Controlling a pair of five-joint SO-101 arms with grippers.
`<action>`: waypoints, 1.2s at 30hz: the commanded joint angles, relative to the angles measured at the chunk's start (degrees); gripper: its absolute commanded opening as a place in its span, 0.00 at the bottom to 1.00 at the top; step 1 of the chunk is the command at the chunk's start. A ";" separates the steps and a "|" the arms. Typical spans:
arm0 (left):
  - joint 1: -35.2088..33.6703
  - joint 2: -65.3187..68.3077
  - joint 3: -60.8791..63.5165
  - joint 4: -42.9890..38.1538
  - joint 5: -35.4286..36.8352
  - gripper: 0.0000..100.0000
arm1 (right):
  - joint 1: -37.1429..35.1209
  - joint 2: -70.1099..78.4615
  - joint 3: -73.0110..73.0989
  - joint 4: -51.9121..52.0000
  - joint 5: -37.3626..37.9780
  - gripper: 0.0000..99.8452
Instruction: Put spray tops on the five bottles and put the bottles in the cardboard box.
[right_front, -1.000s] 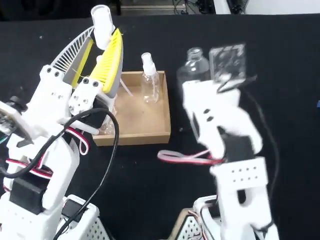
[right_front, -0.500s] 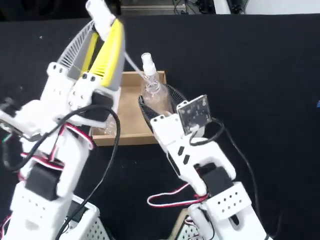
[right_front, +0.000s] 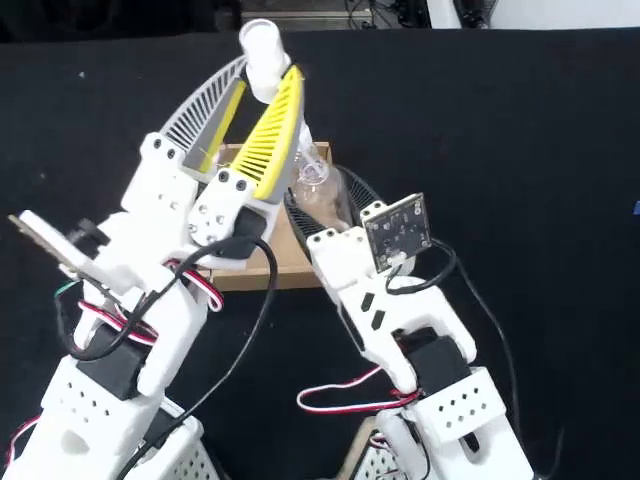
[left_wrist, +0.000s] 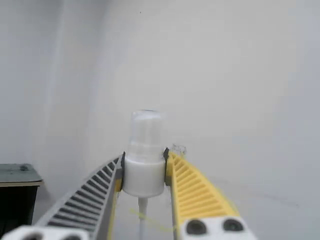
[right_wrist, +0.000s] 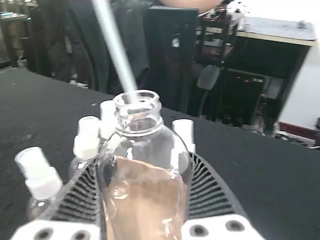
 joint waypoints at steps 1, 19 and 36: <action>0.31 -0.44 -0.66 -1.32 -0.44 0.03 | 1.67 -1.36 -0.13 -2.11 -0.18 0.01; -0.66 -0.35 -0.75 -1.23 -0.53 0.03 | 1.67 -1.36 -0.13 -1.85 -0.18 0.01; -4.44 7.56 -1.80 -3.34 -0.18 0.03 | 1.67 -1.36 -0.04 -1.85 -0.18 0.01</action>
